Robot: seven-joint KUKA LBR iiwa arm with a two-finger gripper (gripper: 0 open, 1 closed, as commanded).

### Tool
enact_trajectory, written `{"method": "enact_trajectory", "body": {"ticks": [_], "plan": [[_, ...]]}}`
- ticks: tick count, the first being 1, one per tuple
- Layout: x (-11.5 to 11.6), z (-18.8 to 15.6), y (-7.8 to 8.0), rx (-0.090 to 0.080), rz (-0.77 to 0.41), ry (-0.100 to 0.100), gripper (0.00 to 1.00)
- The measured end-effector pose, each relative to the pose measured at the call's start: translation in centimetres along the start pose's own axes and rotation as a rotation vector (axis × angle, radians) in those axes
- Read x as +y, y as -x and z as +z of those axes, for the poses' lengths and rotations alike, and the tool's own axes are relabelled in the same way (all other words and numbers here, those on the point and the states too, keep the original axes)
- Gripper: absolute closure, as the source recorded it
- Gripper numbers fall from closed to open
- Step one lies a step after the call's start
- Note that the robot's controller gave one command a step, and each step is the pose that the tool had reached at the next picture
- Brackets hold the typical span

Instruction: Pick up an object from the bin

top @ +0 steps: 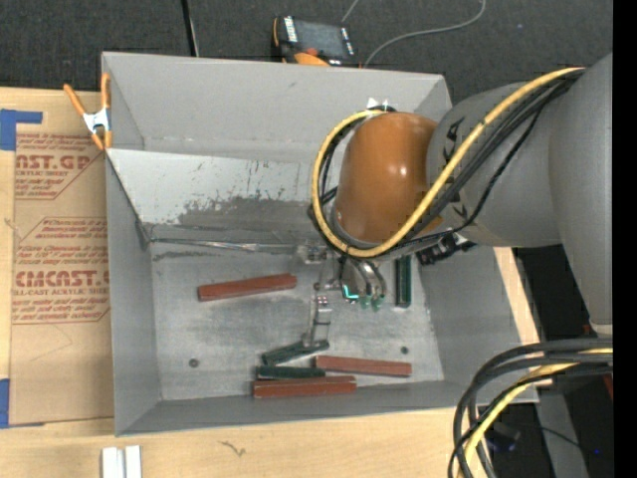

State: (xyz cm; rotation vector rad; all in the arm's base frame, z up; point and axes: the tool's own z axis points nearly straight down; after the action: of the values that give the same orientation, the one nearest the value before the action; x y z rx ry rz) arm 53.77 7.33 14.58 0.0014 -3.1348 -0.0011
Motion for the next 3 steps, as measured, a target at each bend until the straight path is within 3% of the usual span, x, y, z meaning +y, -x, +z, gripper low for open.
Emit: {"method": "enact_trajectory", "body": {"ticks": [1,2,3], "plan": [[6.2,7.8,3.2,-0.006,-0.238,0.0,0.0],[5.8,4.4,4.0,-0.012,-0.234,0.0,0.0],[5.4,4.5,3.8,-0.008,-0.09,0.0,0.0]]}}
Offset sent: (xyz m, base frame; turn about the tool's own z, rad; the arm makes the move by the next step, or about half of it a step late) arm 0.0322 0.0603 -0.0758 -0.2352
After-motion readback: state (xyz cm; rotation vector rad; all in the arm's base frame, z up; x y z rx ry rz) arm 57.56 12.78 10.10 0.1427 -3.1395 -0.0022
